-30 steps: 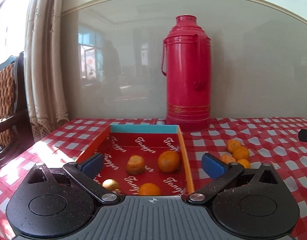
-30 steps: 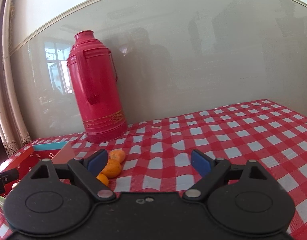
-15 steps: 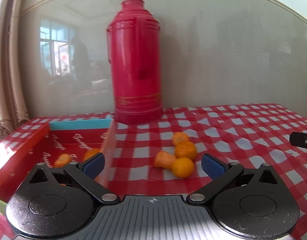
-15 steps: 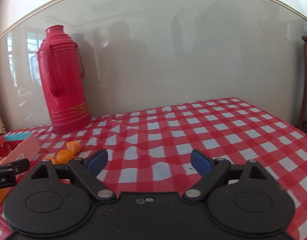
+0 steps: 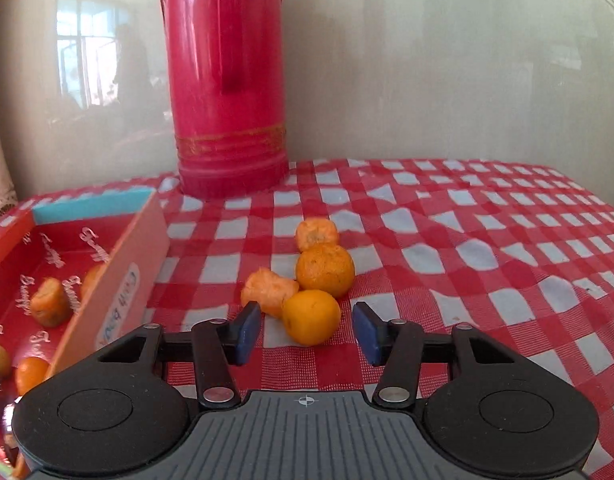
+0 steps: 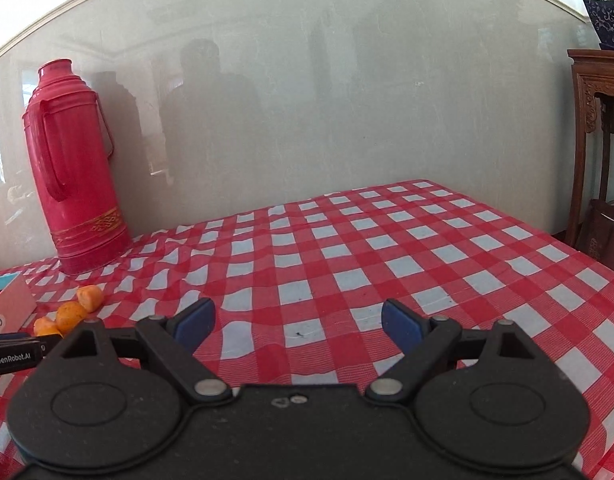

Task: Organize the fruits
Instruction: 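Move the left gripper to another mandarin and close around it, then carry the mandarin into the box and open the left gripper, then reach the right gripper to an orange fruit chunk and grasp it, then carry the orange chunk into the box and open the right gripper, then reach the left gripper to a mandarin and grasp it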

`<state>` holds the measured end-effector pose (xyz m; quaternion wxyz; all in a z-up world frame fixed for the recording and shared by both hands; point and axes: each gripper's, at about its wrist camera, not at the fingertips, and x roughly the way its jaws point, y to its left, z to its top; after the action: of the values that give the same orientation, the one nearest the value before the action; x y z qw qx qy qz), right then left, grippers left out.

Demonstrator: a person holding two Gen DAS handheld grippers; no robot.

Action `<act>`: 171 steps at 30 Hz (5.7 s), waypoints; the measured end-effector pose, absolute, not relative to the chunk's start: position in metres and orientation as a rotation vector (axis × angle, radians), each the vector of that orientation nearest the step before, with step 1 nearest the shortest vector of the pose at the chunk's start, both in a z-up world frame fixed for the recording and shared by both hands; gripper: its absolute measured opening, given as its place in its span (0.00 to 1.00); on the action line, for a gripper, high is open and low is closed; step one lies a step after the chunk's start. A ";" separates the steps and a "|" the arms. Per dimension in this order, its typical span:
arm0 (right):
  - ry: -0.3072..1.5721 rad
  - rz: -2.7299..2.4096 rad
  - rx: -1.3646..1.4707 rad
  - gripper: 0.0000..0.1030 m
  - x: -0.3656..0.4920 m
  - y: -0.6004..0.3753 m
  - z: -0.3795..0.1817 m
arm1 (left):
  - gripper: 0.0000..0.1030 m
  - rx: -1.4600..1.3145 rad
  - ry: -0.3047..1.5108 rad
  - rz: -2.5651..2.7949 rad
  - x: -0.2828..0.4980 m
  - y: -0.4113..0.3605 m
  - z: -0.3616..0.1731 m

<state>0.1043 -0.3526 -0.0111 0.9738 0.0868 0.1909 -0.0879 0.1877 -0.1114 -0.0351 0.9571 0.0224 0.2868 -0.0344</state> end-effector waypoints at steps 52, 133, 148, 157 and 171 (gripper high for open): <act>0.441 0.059 0.074 0.82 0.144 -0.192 -0.008 | 0.99 -0.005 0.443 0.181 0.120 0.074 -0.002; 0.356 0.425 0.018 0.23 0.152 -0.053 0.007 | 1.00 -0.125 0.441 0.396 0.090 0.186 -0.012; 0.281 0.325 0.053 0.94 0.142 -0.091 0.006 | 1.00 -0.129 0.450 0.321 0.097 0.159 -0.008; 0.299 0.189 0.111 0.94 0.143 -0.142 0.004 | 1.00 -0.100 0.448 0.275 0.102 0.127 0.000; 0.287 0.096 0.105 0.94 0.131 -0.199 0.006 | 1.00 -0.067 0.428 0.179 0.120 0.060 0.008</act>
<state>0.1311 -0.1991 0.0064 0.9872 0.0523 0.1430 0.0478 0.1198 0.0598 0.0077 0.9727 -0.0332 0.2121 0.0887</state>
